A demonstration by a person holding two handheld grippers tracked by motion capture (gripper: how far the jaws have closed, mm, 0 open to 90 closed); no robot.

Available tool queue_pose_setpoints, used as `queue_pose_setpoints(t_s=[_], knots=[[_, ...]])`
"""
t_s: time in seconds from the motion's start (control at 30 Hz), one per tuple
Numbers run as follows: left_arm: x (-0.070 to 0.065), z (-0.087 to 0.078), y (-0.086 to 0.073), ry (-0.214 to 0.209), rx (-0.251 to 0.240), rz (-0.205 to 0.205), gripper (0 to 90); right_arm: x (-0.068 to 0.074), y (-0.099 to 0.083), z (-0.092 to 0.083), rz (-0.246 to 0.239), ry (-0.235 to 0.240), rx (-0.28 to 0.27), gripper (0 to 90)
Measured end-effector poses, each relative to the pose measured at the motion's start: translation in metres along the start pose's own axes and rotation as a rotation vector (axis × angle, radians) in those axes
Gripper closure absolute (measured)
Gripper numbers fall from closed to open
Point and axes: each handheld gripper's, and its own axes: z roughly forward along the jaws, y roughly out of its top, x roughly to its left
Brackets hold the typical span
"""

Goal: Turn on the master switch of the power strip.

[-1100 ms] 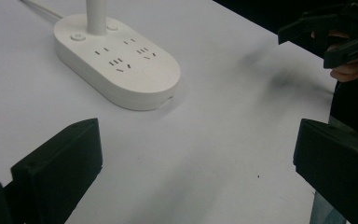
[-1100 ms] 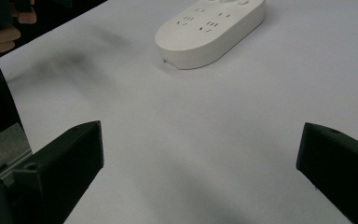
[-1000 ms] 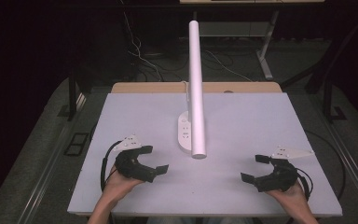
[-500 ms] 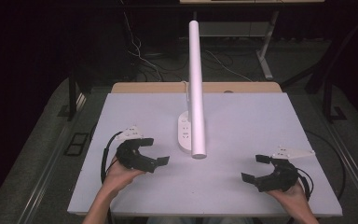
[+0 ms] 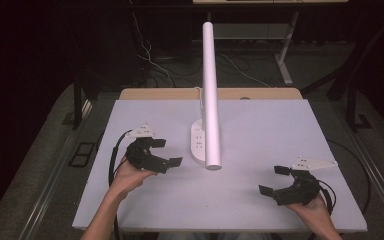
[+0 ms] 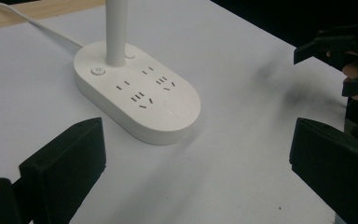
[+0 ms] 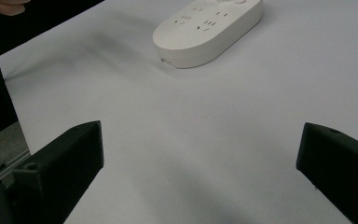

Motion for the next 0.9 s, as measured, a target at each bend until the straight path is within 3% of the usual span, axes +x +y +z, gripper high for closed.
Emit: queue_pose_setpoints(t_s=[0.9], knots=[[0.024, 0.023, 0.032, 0.027, 0.072, 0.038, 3.5, -0.003, 0.0, -0.003, 0.006, -0.007, -0.008, 0.0]])
